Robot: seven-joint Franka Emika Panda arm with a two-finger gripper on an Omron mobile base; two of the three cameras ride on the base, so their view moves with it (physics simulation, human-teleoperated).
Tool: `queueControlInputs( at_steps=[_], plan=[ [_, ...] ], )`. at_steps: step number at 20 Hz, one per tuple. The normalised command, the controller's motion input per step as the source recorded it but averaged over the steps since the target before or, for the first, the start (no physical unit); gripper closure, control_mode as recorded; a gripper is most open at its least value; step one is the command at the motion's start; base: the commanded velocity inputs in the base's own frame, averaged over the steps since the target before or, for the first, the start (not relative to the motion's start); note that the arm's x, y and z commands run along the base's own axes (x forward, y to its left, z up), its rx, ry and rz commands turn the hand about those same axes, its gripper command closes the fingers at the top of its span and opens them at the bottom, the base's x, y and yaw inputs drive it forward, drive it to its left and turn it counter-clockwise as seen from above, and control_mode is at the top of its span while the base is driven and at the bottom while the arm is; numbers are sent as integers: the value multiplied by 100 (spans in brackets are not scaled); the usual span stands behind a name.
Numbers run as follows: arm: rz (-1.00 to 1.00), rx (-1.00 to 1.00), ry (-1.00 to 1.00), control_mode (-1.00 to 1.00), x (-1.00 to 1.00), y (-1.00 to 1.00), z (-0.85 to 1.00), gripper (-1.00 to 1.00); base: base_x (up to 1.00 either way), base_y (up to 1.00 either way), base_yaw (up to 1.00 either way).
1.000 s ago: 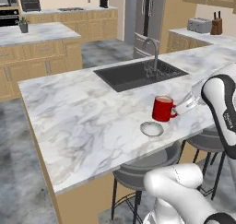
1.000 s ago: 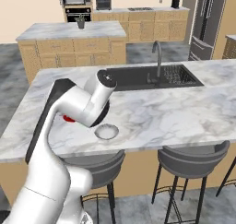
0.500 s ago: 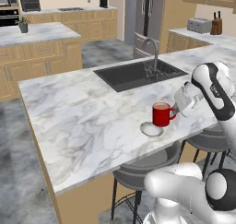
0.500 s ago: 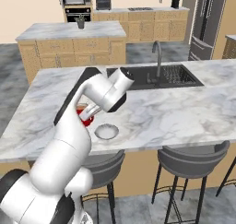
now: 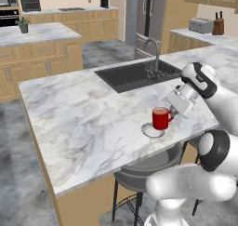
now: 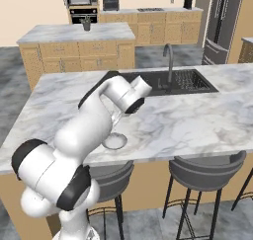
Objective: Pick the cup of tea, navigate to the dining table, and place it on the saucer.
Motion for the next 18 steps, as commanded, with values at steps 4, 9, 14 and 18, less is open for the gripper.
queueControlInputs(
  at_steps=[4, 9, 14, 18],
  plan=[
    [7, 0, -3, -100, 40, -16, -45, 100, 0, 0, 0],
    [0, 0, -5, -100, 34, -3, -40, 100, 0, 0, 0],
    [0, 0, -7, -100, 37, 0, -37, 100, 0, 0, 0],
    [0, 0, -15, -100, 31, 0, -44, 100, 0, 0, 0]
  ],
)
